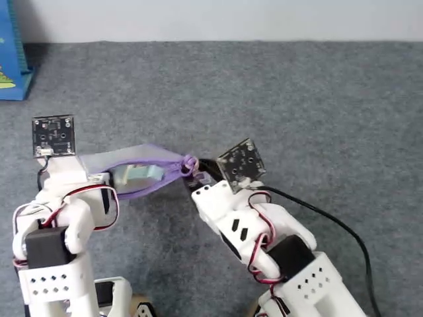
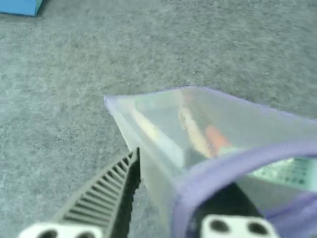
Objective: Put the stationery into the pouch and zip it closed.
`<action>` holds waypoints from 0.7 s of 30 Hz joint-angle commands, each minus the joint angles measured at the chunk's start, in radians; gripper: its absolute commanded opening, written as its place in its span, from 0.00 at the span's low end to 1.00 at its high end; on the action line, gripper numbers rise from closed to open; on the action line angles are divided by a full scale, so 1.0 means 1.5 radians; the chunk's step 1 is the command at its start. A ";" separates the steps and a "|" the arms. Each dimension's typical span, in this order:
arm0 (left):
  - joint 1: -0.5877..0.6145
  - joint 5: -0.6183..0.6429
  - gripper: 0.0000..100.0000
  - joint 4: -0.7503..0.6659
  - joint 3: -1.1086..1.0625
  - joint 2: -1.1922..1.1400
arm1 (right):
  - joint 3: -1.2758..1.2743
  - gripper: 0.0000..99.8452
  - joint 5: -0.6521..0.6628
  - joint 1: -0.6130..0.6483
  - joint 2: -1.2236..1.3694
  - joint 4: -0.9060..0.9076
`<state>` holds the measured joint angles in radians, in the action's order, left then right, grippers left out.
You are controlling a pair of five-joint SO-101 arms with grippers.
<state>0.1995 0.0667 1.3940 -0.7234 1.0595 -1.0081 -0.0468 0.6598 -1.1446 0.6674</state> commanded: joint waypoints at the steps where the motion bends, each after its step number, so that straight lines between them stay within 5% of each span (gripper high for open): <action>1: -0.029 0.008 0.28 0.002 0.071 0.013 | 0.011 0.01 0.004 -0.021 -0.037 -0.003; 14: -0.188 -0.048 0.28 0.149 0.279 0.013 | 0.012 0.01 0.007 -0.046 -0.082 -0.063; 21: -0.194 -0.116 0.28 0.206 0.347 0.013 | 0.016 0.01 0.008 -0.047 -0.087 -0.086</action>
<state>-0.0875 -0.0760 1.6901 -0.2585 1.0764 -1.0096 -0.0453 0.5999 -1.2398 0.5877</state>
